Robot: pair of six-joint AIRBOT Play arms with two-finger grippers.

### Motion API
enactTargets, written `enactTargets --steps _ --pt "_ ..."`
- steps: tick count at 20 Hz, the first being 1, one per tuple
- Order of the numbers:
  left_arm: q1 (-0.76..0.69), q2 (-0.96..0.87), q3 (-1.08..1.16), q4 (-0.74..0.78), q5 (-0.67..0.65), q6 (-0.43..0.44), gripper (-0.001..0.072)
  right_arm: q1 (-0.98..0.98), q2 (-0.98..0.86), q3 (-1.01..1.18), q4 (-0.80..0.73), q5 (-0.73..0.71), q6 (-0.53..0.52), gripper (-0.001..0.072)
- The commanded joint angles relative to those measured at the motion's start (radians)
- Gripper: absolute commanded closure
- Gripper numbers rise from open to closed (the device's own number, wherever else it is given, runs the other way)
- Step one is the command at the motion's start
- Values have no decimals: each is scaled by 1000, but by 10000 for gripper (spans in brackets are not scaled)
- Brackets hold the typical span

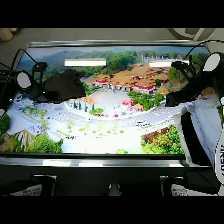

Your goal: Fold the shirts.

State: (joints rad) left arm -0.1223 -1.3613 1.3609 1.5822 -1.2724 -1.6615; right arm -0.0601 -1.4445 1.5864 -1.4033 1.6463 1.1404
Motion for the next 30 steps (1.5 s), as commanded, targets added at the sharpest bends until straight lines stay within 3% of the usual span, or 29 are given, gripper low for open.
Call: enactTargets --steps 1,15,18,22,24,26,28,30 --pt "0 1 0 0 0 0 2 1 0 0 0 0 0 42" --pt "0 1 0 0 0 0 2 1 0 0 0 0 0 42" --pt "0 -11 0 -17 94 -8 2 1 0 0 0 -64 0 42" --pt "1 -56 12 -47 320 -10 -7 1 0 0 2 -286 0 42" --pt "25 -145 104 -45 378 -63 -7 1 0 0 5 -344 0 42" --pt "67 -298 275 -46 332 -132 -8 1 0 0 5 -369 -1 42" --pt "101 -476 462 -50 187 -212 -7 1 0 0 5 -370 -1 42" --pt "119 -637 597 -95 63 -232 -7 2 0 0 16 -352 -13 41"
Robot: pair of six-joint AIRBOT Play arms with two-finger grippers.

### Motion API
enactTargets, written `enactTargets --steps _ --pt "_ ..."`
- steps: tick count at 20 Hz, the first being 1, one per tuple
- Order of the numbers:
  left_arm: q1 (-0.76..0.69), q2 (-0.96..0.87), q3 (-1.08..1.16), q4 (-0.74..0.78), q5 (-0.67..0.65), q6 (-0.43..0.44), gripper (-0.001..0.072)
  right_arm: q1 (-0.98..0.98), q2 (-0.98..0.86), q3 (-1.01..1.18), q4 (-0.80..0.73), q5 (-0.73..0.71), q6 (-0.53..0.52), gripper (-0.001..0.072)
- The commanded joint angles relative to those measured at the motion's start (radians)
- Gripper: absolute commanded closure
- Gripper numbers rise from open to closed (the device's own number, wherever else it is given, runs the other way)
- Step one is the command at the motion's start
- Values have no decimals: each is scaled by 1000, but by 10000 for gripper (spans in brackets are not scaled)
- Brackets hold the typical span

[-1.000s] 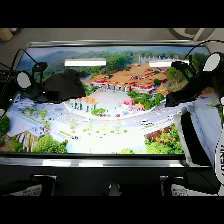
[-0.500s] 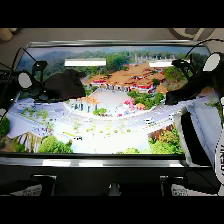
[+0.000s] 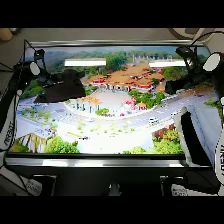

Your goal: Fold the shirts.

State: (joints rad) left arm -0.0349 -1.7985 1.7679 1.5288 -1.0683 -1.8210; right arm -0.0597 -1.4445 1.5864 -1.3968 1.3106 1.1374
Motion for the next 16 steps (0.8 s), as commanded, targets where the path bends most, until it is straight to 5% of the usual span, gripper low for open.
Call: enactTargets --steps 1,3,4,5,6,12,16 --pt "36 -250 220 -76 -160 -72 -7 1 0 0 9 -8 -28 41" --pt "35 -305 230 -127 -155 -72 -2 1 0 0 8 3 -50 41" --pt "34 -314 229 -127 -157 -72 124 1 0 0 9 2 -50 42" --pt "34 -310 230 -131 -163 -71 505 1 1 1 13 -3 -51 44" --pt "36 -296 238 -143 -166 -45 672 1 9 3 16 2 -57 45" --pt "-16 129 300 -240 -32 281 677 1 211 47 -66 -151 -132 45" --pt "-155 534 298 -399 115 335 677 1 422 124 -66 -237 -132 46"
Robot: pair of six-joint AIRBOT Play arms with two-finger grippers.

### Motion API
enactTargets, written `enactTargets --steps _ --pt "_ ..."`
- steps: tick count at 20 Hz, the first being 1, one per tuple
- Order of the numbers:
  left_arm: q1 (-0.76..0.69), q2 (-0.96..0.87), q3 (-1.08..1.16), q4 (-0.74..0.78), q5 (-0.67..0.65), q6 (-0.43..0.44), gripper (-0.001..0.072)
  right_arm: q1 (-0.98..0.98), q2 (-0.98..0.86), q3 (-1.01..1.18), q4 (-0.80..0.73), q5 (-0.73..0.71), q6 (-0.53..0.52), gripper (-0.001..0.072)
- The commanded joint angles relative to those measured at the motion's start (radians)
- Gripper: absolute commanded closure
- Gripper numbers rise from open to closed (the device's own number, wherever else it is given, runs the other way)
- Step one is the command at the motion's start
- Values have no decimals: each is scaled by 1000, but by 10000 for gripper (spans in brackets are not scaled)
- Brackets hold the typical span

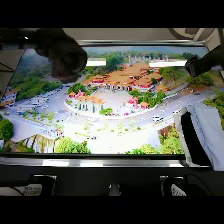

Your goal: Fold the shirts.

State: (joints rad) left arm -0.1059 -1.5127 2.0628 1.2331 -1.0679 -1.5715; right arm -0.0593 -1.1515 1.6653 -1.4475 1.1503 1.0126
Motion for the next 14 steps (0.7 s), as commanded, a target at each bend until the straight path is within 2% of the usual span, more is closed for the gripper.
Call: enactTargets --steps 1,3,5,7,9,12,14 --pt "-132 319 2 -93 150 92 677 0 183 49 -15 -97 -6 46" --pt "-216 418 -5 -55 168 90 677 0 272 49 -15 -104 21 45" --pt "-262 476 -74 -8 145 36 677 0 336 49 -15 -69 41 45" --pt "-270 483 -177 1 66 -31 677 0 367 49 -16 3 41 45" --pt "-305 475 -348 -3 30 -45 677 0 367 49 -16 117 41 45" --pt "-431 451 -693 -10 104 -44 677 0 329 48 -23 284 37 45" --pt "-535 409 -921 -82 196 -44 677 0 286 48 -39 367 33 45"
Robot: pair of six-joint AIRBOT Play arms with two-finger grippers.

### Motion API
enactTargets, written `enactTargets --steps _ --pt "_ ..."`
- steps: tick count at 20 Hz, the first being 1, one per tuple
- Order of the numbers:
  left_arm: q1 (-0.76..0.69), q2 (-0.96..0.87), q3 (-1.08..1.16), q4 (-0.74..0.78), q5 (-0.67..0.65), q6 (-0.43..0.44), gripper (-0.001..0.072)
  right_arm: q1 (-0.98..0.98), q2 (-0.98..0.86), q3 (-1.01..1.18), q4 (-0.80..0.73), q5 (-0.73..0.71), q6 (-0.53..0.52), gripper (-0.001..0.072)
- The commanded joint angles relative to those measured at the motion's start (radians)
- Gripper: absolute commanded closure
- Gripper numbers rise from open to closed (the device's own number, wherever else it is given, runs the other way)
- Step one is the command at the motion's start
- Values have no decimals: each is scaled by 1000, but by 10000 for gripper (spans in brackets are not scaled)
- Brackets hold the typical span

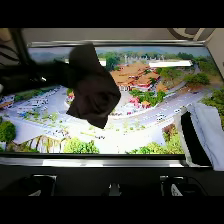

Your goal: Fold the shirts.

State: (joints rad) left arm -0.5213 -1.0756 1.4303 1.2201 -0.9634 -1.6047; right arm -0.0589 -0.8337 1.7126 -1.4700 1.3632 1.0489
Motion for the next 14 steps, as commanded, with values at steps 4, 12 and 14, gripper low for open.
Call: enactTargets --steps 4,12,14 --pt "-301 -176 -500 -189 192 -10 677 0 -135 1 -14 291 -6 45" --pt "-82 -194 -172 56 -234 55 -6 0 -306 -61 90 335 -6 44" --pt "65 -141 -179 134 -325 57 -4 0 -309 -185 241 284 -7 45"
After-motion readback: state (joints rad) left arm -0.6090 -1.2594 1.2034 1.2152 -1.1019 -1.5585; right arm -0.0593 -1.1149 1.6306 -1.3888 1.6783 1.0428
